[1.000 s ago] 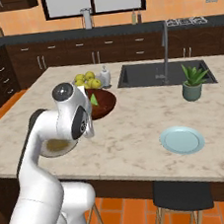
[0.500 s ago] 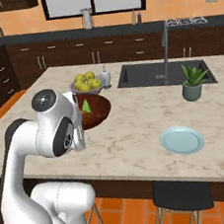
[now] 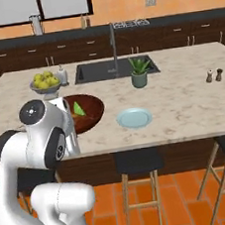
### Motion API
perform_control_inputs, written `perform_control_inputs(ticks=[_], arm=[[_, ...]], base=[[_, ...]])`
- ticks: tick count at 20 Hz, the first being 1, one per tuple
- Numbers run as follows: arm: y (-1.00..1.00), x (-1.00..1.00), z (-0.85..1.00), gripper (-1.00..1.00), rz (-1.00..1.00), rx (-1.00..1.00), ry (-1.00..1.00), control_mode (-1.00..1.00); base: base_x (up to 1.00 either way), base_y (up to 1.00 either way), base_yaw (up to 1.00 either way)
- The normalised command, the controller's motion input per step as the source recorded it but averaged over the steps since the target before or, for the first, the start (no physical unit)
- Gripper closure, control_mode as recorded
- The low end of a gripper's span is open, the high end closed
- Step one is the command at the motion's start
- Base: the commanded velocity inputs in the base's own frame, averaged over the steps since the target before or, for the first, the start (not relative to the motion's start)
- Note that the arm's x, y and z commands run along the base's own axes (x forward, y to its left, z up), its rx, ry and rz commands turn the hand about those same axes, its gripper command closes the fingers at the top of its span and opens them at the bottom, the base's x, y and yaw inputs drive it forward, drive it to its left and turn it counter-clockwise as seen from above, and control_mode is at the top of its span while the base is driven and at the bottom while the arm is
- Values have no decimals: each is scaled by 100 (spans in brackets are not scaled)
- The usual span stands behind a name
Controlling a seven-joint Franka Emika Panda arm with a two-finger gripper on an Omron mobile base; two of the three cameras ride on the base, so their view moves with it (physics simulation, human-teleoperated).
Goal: Pick the chicken drumstick and lemon wedge from their plates and place them in the bowl. Then put the bowl in the fridge.
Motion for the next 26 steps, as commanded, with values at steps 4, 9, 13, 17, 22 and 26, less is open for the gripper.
perform_control_inputs(ticks=[4,9,13,17,22,26], arm=[[0,0,0,100,0,0,0,100],[0,0,0,100,0,0,0,100],[0,0,0,100,0,0,0,100],[0,0,0,100,0,0,0,100],[0,0,0,100,0,0,0,100],[0,0,0,100,0,0,0,100]], base=[[0,-9,-94],[0,0,-99],[-3,-4,-93],[-69,-1,-69],[-100,4,-33],[-100,19,-35]])
